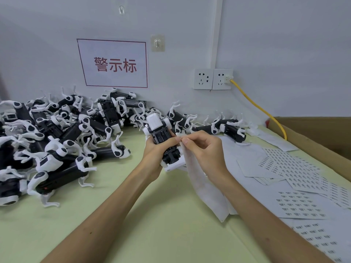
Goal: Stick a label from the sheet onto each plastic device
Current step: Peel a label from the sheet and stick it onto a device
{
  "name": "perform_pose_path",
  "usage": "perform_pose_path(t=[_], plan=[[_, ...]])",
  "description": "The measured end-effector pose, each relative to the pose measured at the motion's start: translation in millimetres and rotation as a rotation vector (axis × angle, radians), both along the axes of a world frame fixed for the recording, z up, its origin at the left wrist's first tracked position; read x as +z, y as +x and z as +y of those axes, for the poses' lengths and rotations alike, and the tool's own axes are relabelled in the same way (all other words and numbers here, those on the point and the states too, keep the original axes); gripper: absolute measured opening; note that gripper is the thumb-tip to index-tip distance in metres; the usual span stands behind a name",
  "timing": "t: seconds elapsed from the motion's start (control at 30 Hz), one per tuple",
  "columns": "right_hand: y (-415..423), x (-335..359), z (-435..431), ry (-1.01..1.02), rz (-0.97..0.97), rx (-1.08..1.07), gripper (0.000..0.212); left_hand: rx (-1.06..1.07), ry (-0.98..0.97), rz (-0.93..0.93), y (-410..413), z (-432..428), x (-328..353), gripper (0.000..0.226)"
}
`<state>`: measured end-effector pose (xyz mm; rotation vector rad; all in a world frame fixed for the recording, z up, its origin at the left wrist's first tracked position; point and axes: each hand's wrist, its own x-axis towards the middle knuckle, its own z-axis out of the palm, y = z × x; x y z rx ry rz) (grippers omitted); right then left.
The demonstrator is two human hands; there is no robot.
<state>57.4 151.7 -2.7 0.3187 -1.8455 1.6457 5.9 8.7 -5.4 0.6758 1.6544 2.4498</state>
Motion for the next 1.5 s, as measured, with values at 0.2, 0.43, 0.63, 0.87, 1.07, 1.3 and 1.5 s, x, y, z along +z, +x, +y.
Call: perform_pose_path(t=[0.2,0.43,0.63,0.87,1.07,1.3,1.5], plan=[[3,2,0,0.003,-0.014,-0.017,0.023,0.02,-0.04,0.051,1,0,2,0.015],[3,7,7,0.086,-0.06,-0.016,0.025,0.055,-0.11,0.084,3,0,3,0.016],[-1,9,13,0.02,-0.148,0.077,0.023,0.085,-0.158,0.107,4,2,2,0.018],[0,9,16,0.011,-0.167,0.153,0.023,0.063,-0.167,0.119,4,2,2,0.015],[0,8,16,0.024,-0.175,0.171,0.021,0.053,-0.181,0.129,4,1,2,0.016],[2,11,20,0.002,-0.178,0.243,0.012,0.047,-0.155,0.103,3,1,3,0.016],[2,10,20,0.024,-0.177,0.241,0.013,0.038,-0.155,0.104,4,1,3,0.016]])
